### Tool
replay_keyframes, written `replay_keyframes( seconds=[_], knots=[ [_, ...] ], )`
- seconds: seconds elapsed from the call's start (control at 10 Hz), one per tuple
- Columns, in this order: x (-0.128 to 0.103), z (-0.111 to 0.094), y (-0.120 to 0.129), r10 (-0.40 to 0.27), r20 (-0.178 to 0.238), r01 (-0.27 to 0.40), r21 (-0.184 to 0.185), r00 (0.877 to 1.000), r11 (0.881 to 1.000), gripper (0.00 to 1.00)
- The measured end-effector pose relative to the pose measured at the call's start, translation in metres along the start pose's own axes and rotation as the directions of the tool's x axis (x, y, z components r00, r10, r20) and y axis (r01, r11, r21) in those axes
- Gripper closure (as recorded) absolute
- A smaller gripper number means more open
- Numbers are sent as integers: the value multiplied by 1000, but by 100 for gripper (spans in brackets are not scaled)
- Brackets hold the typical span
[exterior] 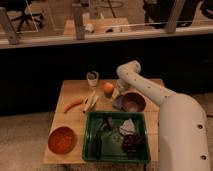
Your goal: Place sponge in purple bowl
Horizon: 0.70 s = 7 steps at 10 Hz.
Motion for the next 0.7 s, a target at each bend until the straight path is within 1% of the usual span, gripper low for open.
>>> replay_keyframes(
  seconds=[0.2,0.3,0.4,0.5,0.6,0.7],
  knots=[
    [-3,10,2,13,14,-13,-1,1000,1000,20],
    [-4,13,1,17,20,-17,-2,1000,1000,22],
    [-5,17,1,21,27,-21,-4,999,1000,29],
    [-6,20,0,22,34,-22,-5,999,1000,38],
    [-5,23,-1,22,39,-22,-6,999,1000,51],
    [-6,23,-1,24,45,-25,6,999,1000,61]
  ],
)
